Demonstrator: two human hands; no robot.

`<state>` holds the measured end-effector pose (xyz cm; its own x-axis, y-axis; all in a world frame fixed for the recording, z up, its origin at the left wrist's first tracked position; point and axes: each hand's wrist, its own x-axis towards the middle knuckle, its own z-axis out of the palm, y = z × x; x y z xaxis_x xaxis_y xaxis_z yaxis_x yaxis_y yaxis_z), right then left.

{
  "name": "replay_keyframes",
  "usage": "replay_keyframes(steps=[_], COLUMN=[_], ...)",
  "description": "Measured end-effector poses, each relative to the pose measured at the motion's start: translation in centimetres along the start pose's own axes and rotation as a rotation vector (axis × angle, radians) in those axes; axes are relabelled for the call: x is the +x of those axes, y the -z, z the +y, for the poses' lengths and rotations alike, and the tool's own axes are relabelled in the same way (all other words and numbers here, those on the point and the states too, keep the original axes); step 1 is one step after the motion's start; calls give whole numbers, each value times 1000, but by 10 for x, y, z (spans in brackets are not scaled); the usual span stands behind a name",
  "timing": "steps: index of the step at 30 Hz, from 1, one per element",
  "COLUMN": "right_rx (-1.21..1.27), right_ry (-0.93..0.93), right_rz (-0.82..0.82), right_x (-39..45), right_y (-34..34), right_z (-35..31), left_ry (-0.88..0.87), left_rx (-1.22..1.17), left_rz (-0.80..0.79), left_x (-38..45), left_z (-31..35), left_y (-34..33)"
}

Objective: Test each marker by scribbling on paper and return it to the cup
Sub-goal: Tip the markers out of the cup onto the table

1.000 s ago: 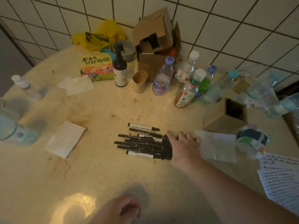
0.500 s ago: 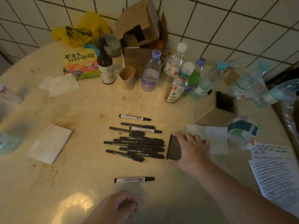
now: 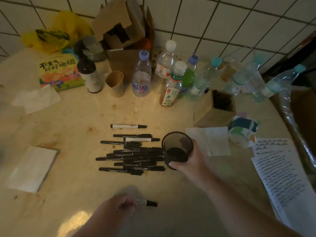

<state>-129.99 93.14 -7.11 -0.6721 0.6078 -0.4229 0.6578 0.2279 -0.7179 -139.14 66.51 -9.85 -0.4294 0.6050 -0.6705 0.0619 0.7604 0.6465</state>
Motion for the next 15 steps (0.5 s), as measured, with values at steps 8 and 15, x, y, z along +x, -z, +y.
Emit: replay_keyframes(steps=[8, 15], right_rx=[103, 297], right_ry=[-140, -104], right_rz=[55, 54], right_x=[-23, -63], right_y=[1, 14], right_z=[34, 70], left_ry=[72, 50], left_rx=[84, 92], left_rz=[-37, -3], left_x=[3, -11], left_z=[26, 65], left_y=[1, -34])
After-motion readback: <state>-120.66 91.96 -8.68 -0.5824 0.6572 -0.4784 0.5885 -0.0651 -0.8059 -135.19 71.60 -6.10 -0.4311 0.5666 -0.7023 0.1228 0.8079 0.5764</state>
